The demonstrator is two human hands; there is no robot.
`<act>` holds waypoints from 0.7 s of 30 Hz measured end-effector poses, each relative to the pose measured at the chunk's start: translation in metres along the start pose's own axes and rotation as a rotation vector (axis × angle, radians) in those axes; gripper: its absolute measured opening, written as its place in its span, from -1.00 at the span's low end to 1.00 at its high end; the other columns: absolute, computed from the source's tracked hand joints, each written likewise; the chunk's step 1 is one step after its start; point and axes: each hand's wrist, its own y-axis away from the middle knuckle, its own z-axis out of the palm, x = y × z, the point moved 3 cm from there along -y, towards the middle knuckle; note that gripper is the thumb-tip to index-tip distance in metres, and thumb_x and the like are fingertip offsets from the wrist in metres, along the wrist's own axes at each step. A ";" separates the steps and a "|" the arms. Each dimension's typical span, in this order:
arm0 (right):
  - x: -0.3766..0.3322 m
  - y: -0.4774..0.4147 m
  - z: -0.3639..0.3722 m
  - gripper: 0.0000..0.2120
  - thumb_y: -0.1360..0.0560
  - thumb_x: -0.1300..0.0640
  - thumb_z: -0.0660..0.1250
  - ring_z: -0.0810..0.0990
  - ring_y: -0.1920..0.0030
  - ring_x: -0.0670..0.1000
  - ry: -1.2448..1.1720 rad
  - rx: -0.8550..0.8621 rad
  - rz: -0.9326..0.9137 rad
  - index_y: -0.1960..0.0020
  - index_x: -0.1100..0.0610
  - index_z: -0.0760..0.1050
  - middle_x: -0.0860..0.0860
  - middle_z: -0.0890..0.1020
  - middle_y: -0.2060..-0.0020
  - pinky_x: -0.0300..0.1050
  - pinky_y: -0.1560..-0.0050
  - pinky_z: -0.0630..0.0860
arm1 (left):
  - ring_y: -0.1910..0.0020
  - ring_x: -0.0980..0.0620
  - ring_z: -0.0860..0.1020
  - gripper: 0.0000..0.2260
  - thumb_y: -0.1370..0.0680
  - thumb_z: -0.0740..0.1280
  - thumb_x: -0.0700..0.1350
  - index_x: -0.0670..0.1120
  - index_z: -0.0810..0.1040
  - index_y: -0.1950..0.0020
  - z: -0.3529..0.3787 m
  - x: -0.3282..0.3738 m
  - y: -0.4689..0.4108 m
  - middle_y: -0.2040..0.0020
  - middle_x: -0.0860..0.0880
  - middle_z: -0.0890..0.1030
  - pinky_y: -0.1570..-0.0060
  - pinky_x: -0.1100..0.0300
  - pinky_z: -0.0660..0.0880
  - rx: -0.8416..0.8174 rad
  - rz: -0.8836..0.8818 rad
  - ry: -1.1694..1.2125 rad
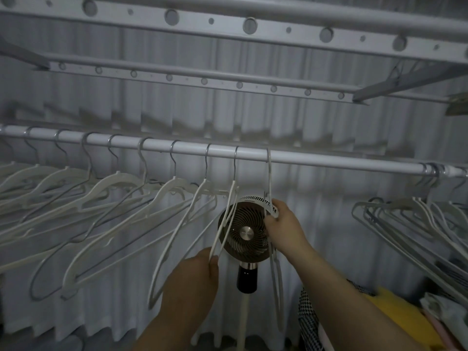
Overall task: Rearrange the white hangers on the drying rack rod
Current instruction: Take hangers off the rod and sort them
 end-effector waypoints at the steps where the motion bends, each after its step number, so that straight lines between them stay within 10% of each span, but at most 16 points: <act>1: -0.001 0.001 -0.001 -0.67 -0.53 0.29 0.09 0.44 0.41 -0.12 0.001 -0.002 -0.001 -0.26 0.13 0.35 -0.05 0.49 0.34 -0.50 0.60 0.30 | 0.20 0.02 0.55 -0.76 -0.61 0.01 -0.04 -0.07 0.45 -0.05 0.001 0.000 0.000 0.17 -0.03 0.59 0.27 0.25 0.29 0.002 -0.003 -0.005; 21: 0.007 -0.004 -0.007 -0.65 -0.54 0.22 0.13 0.50 0.30 -0.08 0.057 0.003 -0.012 -0.32 0.09 0.32 -0.06 0.52 0.22 -0.34 0.40 0.36 | 0.32 0.03 0.52 -0.78 -0.59 0.05 -0.03 -0.06 0.45 0.02 0.004 0.008 -0.001 0.30 0.03 0.51 0.20 0.19 0.45 -0.013 -0.014 0.106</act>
